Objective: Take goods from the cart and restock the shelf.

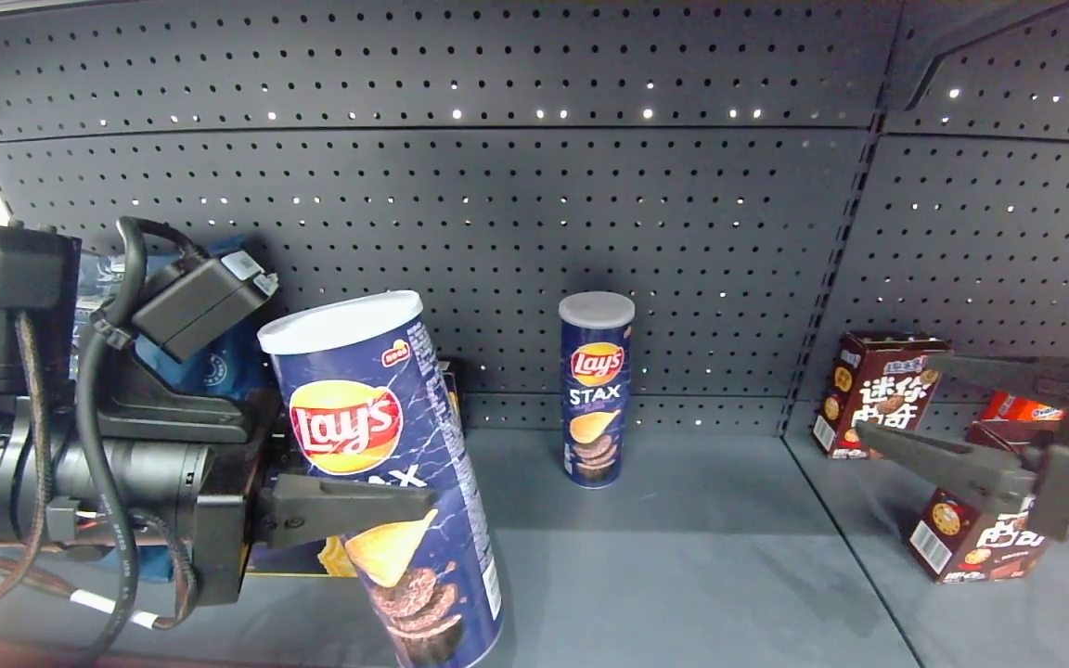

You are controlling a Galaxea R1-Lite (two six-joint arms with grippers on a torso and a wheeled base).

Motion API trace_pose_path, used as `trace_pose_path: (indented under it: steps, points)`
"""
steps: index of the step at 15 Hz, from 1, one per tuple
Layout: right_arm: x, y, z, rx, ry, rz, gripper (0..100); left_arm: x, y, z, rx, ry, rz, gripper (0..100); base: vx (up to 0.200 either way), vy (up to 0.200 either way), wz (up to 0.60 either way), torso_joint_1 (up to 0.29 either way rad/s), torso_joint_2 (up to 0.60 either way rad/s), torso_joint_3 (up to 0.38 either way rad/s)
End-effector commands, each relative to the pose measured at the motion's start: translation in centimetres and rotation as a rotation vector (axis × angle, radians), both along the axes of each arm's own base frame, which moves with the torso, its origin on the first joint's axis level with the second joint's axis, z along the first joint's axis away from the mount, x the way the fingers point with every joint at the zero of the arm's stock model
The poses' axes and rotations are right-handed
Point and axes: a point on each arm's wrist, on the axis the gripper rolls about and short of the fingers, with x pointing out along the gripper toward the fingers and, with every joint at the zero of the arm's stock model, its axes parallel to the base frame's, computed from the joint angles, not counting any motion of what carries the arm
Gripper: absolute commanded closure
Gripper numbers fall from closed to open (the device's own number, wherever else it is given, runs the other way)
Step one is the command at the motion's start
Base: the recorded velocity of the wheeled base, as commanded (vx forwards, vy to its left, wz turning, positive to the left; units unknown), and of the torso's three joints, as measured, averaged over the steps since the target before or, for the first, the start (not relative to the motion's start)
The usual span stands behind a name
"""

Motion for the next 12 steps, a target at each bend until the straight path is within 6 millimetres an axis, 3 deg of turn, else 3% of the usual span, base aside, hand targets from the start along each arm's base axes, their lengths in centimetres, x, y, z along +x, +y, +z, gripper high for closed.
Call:
trace_pose_path:
  steps: [1, 5, 9, 12]
  points:
    - [5.3, 5.0, -1.1, -0.042, 0.074, 0.089, 0, 0.0, 0.0, 0.2, -0.003, -0.006, 0.0, 100, 0.0, 0.0, 0.0, 0.0, 0.0, 0.0]
    - [8.8, 7.3, -2.3, -0.032, 0.094, 0.173, 0, 0.0, 0.0, 0.3, -0.004, -0.009, 0.0, 100, 0.0, 0.0, 0.0, 0.0, 0.0, 0.0]
    - [10.0, 8.1, -3.7, -0.06, 0.105, 0.217, 0, 0.1, 0.0, 0.3, -0.004, -0.009, 0.0, 100, 0.0, 0.0, 0.0, 0.0, 0.0, 0.0]
    - [11.8, 7.9, -4.8, -0.016, 0.053, 0.35, 0, 0.1, 0.0, 0.3, -0.004, -0.009, 0.0, 100, 0.0, 0.0, 0.0, 0.0, 0.0, 0.0]
